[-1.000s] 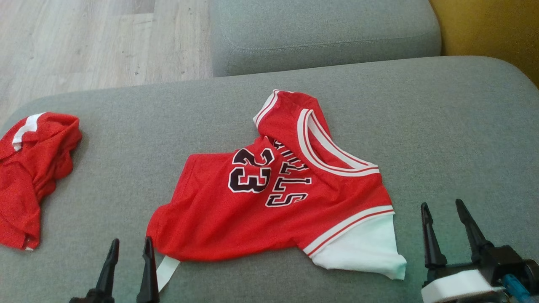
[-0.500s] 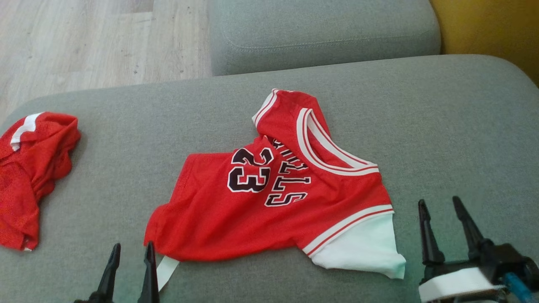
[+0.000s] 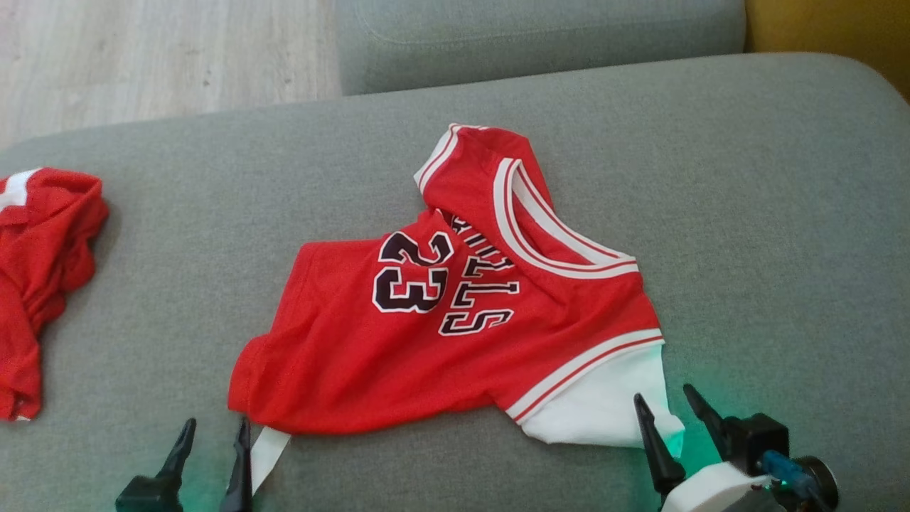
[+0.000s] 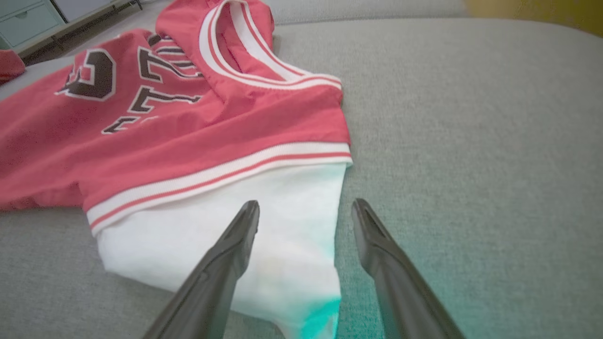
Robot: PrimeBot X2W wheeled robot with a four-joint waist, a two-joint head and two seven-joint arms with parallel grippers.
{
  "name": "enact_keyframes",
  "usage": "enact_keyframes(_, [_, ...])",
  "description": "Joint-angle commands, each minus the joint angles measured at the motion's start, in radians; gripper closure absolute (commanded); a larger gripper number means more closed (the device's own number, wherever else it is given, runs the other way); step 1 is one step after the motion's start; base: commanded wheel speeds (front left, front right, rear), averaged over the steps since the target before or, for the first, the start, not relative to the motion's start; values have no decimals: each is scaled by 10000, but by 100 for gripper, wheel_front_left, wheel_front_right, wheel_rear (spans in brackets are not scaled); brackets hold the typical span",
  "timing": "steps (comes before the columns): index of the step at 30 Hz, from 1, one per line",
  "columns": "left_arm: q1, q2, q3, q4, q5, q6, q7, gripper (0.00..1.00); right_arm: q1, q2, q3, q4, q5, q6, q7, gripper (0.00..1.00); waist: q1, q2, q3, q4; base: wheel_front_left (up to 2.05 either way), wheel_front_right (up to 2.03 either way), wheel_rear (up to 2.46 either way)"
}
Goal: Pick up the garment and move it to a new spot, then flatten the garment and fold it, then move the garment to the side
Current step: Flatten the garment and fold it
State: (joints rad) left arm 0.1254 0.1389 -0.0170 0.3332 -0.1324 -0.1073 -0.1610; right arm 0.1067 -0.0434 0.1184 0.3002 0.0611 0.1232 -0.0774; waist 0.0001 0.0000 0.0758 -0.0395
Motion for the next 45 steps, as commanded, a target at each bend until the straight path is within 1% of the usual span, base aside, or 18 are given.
enact_keyframes(1, [-399,196,229,-177,-73,-67,0,0,-393,-70,274,-188,16,75,63,0,-1,0,110,-60,0,0,0])
enact_keyframes(13, [-858,556,-250,323,-309,-165,209,0,-434,-69,396,197,316,75,586,0,-1,0,528,-187,0,0,0])
enact_keyframes(28, [-1786,916,-848,636,-626,-213,65,0,-750,-68,538,167,362,75,595,0,-1,0,1008,-243,0,0,0])
enact_keyframes(40, [-2343,971,-1187,1066,-802,-222,-74,0,-1011,-167,1309,422,893,75,1326,0,-1,0,1285,-297,0,0,0])
enact_keyframes(41, [-2393,983,-1226,1113,-801,-222,-88,0,-1040,-199,1388,419,973,75,1397,15,-1,0,1302,-301,0,0,0])
enact_keyframes(42, [-2443,992,-1275,1163,-806,-223,-97,0,-1068,-231,1477,404,1069,75,1443,60,-1,0,1314,-305,0,0,0])
enact_keyframes(43, [-2499,995,-1322,1206,-813,-224,-127,13,-1085,-250,1549,409,1208,75,1517,85,-1,0,1320,-307,0,0,0])
enact_keyframes(44, [-2549,996,-1377,1256,-827,-225,-146,49,-1112,-297,1672,391,1339,75,1564,100,-1,0,1322,-304,0,0,0])
enact_keyframes(45, [-2599,1004,-1467,1307,-837,-226,-149,69,-1129,-334,1775,366,1510,75,1591,100,-1,0,1315,-303,0,0,0])
